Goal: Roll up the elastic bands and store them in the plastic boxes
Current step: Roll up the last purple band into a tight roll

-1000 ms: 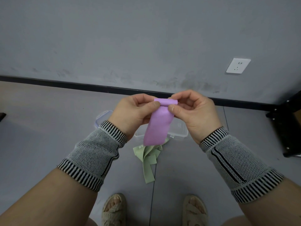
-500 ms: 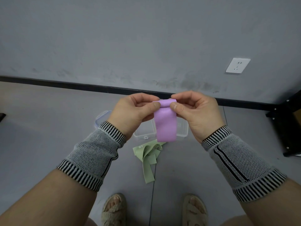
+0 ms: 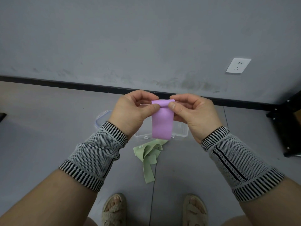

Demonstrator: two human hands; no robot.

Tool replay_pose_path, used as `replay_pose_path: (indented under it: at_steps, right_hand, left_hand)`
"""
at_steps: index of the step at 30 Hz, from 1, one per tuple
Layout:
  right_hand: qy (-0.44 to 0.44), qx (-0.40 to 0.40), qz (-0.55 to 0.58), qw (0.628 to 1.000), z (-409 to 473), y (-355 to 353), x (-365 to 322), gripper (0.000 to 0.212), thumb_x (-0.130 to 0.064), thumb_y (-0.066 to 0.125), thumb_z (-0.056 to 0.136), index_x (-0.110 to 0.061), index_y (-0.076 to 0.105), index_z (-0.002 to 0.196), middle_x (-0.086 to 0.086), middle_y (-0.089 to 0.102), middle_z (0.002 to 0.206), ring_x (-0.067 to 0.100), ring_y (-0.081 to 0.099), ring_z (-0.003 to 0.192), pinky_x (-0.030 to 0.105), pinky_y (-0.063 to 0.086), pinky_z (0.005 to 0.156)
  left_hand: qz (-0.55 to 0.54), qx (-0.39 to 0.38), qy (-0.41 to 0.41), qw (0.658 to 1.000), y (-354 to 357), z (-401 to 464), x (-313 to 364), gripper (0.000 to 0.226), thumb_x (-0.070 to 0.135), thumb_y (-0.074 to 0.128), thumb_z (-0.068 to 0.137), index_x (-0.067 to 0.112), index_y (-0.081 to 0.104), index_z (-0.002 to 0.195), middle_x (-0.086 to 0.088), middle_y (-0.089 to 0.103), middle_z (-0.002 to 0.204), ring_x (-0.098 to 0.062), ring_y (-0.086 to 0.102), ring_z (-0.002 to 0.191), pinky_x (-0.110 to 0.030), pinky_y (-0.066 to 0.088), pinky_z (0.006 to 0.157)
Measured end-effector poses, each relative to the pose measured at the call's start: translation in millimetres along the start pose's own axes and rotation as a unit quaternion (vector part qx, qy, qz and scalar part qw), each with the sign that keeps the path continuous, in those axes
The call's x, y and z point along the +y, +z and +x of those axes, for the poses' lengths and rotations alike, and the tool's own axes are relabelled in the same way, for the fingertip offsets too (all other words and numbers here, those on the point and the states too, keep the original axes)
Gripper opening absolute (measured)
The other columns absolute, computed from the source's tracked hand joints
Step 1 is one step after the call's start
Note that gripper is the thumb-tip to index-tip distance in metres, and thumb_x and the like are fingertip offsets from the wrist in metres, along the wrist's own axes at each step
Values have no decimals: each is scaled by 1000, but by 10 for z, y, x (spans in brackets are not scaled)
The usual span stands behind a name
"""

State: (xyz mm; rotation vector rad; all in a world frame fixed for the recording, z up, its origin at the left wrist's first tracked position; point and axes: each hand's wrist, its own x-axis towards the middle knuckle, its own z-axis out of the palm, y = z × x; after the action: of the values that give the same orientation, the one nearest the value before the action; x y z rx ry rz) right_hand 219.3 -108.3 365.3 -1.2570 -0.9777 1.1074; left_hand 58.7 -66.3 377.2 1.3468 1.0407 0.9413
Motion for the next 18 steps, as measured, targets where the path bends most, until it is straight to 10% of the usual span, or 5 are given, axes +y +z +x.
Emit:
replay_pose_path:
  at_steps: [18]
  right_hand:
    - [-24, -31, 14, 999, -4, -6, 6, 22, 9, 67, 78, -12, 66, 83, 4, 70, 79, 16, 67, 77, 33, 58, 75]
  left_hand:
    - [6, -26, -25, 999, -42, -7, 12, 15, 0, 61, 86, 14, 64, 92, 5, 68, 69, 2, 57, 54, -10, 41, 52]
